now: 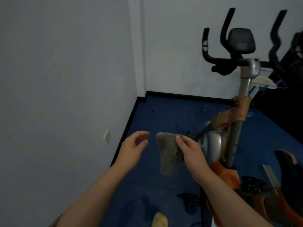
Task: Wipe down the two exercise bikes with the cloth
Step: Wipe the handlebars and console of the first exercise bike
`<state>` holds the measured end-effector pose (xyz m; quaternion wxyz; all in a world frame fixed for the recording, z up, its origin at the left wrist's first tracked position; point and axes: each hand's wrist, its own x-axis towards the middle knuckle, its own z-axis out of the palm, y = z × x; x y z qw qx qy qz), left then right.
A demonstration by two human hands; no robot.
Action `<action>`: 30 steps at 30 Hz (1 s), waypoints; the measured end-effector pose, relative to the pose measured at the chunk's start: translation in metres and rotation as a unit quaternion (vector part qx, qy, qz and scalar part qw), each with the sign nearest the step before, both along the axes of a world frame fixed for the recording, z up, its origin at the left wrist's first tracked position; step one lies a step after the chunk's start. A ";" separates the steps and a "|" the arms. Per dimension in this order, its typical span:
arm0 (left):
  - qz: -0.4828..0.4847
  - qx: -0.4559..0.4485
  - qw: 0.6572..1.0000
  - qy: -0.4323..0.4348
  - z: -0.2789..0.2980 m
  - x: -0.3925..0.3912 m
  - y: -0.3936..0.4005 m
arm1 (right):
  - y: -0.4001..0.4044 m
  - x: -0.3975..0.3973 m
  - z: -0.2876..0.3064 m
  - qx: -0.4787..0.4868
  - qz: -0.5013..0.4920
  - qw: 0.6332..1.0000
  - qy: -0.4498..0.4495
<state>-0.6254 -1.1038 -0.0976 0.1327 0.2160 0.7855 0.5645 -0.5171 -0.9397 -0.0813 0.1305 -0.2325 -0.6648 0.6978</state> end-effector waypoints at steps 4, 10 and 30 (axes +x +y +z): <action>-0.049 0.000 0.998 0.028 0.019 -0.054 0.051 | 0.038 -0.039 0.009 0.021 -0.032 0.999 0.015; -0.098 0.029 0.994 0.032 0.030 -0.103 0.117 | 0.090 -0.085 0.024 0.026 -0.126 0.991 0.025; -0.303 0.039 0.952 0.027 0.049 -0.293 0.329 | 0.227 -0.199 0.045 0.054 -0.463 0.882 0.066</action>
